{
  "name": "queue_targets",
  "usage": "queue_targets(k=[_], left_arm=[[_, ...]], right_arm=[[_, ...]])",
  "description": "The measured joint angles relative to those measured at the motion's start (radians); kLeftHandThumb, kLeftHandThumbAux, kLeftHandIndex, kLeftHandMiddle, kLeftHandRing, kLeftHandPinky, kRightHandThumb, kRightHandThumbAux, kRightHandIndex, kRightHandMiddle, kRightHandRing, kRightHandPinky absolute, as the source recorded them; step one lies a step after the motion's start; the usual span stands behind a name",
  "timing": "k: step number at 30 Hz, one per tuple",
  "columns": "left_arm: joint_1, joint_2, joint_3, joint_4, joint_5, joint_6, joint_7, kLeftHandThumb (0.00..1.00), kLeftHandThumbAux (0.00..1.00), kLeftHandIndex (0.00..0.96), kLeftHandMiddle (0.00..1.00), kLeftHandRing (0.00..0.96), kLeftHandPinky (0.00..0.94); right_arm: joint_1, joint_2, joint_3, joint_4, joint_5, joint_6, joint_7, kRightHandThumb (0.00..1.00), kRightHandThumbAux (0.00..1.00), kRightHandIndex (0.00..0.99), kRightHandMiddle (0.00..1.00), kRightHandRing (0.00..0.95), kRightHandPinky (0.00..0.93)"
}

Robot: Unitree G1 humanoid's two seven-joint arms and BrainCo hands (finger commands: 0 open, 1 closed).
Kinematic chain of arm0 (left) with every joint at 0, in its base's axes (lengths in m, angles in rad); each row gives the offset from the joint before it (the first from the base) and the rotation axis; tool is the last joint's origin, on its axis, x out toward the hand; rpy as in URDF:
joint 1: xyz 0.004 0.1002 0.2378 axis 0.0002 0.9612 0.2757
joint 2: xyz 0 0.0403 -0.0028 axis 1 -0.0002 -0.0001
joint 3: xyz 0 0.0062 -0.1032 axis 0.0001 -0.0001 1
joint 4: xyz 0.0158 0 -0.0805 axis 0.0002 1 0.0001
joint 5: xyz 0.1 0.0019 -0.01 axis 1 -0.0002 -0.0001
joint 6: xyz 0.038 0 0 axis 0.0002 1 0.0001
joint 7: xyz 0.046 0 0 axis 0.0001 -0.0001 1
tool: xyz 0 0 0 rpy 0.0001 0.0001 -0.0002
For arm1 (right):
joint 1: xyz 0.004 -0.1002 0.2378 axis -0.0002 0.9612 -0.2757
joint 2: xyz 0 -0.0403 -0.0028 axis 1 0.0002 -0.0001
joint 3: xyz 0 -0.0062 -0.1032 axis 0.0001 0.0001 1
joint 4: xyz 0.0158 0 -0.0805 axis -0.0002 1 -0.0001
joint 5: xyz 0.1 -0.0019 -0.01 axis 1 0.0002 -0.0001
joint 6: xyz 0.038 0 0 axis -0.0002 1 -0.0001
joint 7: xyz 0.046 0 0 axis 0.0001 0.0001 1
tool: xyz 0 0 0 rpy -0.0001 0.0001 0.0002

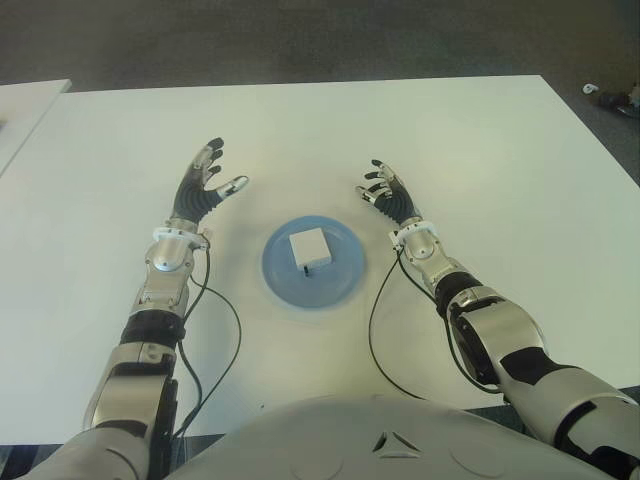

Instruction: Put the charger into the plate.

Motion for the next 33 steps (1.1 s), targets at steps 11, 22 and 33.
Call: queue_targets(k=[11,22,33], left_arm=[[-0.070,-0.074,0.108,0.346,-0.117,-0.078,-0.203,0.002,0.461,0.000,0.000,0.000,0.000],[-0.119,-0.070,0.111,0.441,-0.099,-0.106,-0.245,0.000,0.421,0.000,0.000,0.000,0.000],[-0.121,-0.068,0.096,0.449,-0.043,-0.128,-0.246,0.006,0.412,0.000,0.000,0.000,0.000]], right_arm=[[0.010,-0.002,-0.002,0.011,0.002,0.001,0.018,0.028,0.578,0.038,0.265,0.346,0.374],[0.013,-0.002,-0.002,0.011,0.002,-0.001,0.018,0.022,0.626,0.038,0.281,0.337,0.325],[0.019,0.001,-0.014,0.010,0.008,-0.005,0.018,0.045,0.647,0.036,0.226,0.293,0.312]])
